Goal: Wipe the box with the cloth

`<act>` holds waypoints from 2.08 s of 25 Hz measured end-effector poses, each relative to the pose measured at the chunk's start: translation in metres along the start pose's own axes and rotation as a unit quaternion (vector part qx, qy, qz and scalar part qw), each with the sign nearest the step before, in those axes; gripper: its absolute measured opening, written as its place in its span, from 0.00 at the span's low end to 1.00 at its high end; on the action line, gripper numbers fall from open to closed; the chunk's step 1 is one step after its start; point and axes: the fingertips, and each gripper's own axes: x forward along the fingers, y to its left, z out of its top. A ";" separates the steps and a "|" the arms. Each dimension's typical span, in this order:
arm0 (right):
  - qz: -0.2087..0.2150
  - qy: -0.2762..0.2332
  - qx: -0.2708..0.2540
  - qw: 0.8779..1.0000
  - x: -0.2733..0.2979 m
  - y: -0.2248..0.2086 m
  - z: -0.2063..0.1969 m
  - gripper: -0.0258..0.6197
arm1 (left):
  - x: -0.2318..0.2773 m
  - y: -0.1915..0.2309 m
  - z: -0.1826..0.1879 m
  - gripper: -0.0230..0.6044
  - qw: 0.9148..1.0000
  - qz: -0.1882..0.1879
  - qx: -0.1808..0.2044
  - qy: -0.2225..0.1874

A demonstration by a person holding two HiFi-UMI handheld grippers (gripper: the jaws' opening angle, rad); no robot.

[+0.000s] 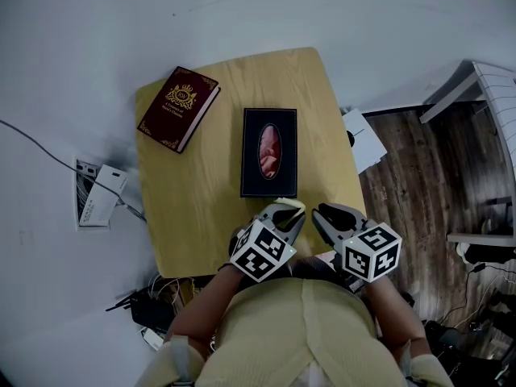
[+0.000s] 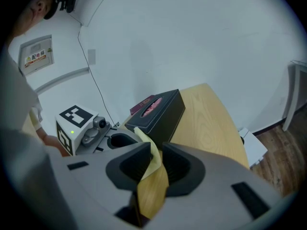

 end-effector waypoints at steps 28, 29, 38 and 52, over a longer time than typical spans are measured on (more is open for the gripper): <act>0.023 0.000 -0.034 0.999 0.019 -0.005 0.035 0.18 | -0.109 0.023 0.061 0.08 0.986 0.104 0.020 -0.132; 0.029 0.000 -0.038 0.999 0.021 -0.003 0.037 0.18 | -0.116 0.032 0.062 0.08 0.982 0.127 0.013 -0.139; 0.091 0.016 -0.067 0.993 0.039 0.017 0.049 0.24 | -0.158 0.094 0.012 0.08 0.934 0.305 -0.126 -0.137; 0.083 0.039 -0.092 0.991 0.050 0.022 0.042 0.24 | -0.135 0.089 -0.011 0.08 0.931 0.311 -0.162 -0.103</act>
